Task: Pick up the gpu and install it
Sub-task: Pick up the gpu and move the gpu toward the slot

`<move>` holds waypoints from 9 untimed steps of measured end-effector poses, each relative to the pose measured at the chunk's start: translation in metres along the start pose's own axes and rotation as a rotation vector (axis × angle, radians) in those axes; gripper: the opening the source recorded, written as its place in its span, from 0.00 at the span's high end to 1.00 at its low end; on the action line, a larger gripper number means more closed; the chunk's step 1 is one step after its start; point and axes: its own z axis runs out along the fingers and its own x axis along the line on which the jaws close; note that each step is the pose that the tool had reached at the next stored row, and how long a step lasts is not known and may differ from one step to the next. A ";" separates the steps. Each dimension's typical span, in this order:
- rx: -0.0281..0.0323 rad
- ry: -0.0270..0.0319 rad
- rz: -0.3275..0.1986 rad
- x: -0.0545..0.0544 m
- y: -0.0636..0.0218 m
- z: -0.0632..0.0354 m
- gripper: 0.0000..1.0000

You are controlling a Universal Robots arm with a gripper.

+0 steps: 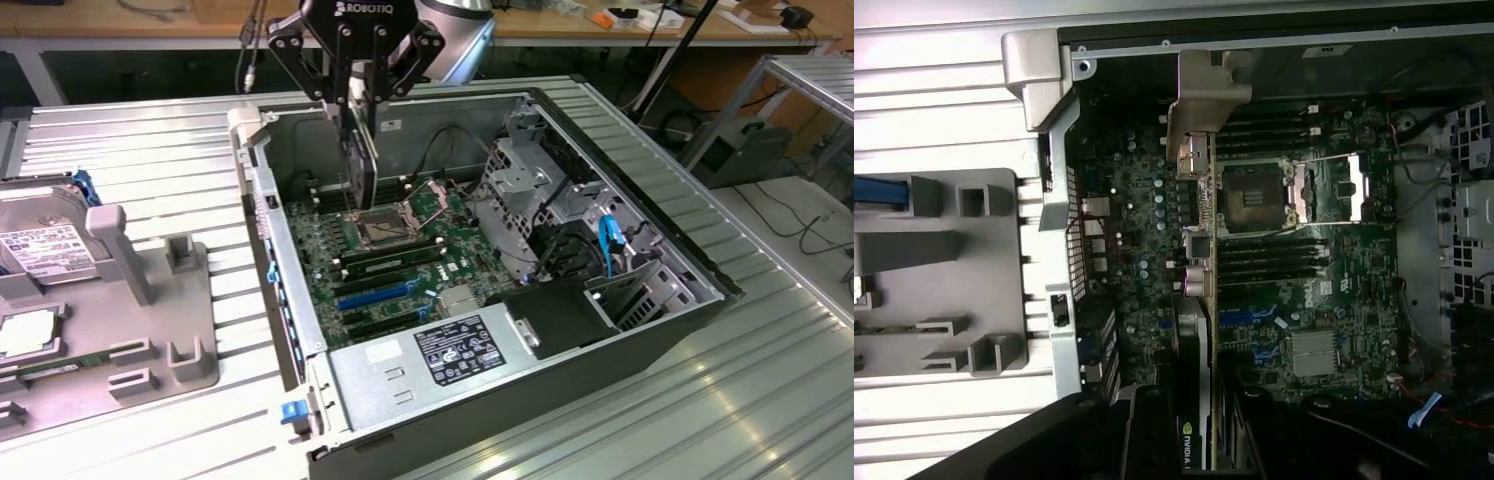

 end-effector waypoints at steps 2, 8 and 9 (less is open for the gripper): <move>0.0000 0.0000 0.000 -0.003 0.0002 0.0001 0.73; 0.0000 0.0000 0.000 -0.010 0.0007 0.0004 0.73; 0.0000 0.0000 0.000 -0.011 0.0008 0.0004 0.73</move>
